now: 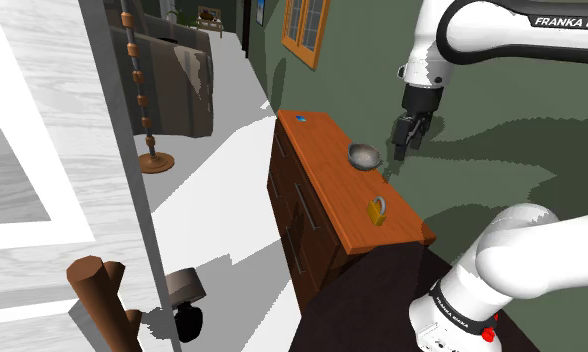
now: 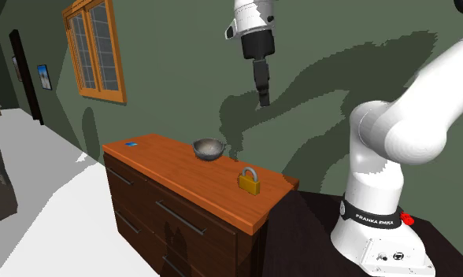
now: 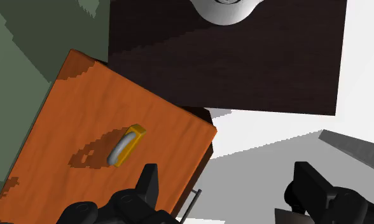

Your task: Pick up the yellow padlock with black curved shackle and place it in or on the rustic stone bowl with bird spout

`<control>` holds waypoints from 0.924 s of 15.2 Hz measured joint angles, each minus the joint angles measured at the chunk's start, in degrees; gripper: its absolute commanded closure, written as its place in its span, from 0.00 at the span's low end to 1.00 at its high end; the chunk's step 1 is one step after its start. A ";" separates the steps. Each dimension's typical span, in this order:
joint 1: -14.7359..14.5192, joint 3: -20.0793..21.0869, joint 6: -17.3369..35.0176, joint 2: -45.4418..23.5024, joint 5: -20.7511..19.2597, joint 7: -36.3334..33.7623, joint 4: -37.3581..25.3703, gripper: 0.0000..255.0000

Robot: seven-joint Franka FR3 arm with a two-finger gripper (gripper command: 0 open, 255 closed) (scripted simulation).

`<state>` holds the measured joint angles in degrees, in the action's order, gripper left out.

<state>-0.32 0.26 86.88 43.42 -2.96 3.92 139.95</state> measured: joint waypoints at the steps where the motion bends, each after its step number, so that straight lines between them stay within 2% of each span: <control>1: 0.00 0.00 0.00 0.00 0.00 0.00 0.00 0.00; 5: 2.19 -1.52 6.26 -1.02 -0.76 -1.92 4.21 0.00; 14: 8.76 -6.12 27.36 -8.49 -2.78 -7.68 14.42 0.00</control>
<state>8.44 -5.86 114.23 34.93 -5.74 -3.76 154.37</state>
